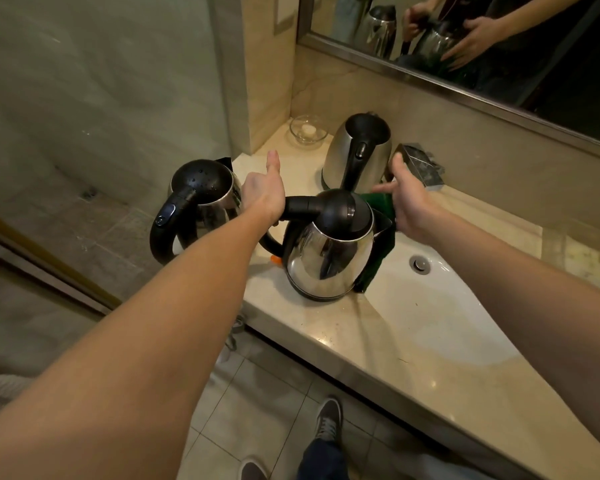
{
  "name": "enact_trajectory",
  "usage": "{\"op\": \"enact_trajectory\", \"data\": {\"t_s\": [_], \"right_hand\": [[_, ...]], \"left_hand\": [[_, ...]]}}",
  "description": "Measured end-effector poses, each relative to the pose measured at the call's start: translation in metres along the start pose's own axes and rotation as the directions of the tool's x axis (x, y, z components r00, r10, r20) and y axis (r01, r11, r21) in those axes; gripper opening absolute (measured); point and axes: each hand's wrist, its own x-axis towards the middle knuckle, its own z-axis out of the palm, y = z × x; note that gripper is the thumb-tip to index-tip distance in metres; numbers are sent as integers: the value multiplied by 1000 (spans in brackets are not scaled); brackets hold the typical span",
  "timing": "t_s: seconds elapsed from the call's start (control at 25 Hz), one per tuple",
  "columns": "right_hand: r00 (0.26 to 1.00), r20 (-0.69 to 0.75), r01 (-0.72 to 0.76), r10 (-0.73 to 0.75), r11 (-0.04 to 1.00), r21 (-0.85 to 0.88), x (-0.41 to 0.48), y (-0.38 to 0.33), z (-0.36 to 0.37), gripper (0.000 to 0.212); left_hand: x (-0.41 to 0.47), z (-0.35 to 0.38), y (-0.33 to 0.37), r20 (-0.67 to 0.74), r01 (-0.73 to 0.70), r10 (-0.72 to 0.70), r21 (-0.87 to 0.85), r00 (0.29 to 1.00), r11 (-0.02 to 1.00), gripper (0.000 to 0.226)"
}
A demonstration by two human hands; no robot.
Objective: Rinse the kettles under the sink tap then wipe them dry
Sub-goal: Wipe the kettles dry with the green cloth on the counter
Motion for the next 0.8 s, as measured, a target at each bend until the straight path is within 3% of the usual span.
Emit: {"op": "enact_trajectory", "data": {"t_s": [0.16, 0.36, 0.64, 0.8], "right_hand": [[985, 1, -161, 172, 919, 361, -22, 44, 15, 95], [973, -67, -127, 222, 751, 648, -34, 60, 50, 79], [991, 5, -98, 134, 701, 707, -30, 47, 88, 93], [995, 28, -84, 91, 696, 713, -21, 35, 102, 98]], "left_hand": [[-6, 1, 1, -62, 36, -41, -76, 997, 996, 63], [-15, 2, -5, -154, 85, -111, -166, 982, 982, 67], [-26, -1, -16, -327, 148, -228, -253, 917, 956, 73], [-33, 1, -17, -320, 166, -204, -142, 925, 976, 81]]}}
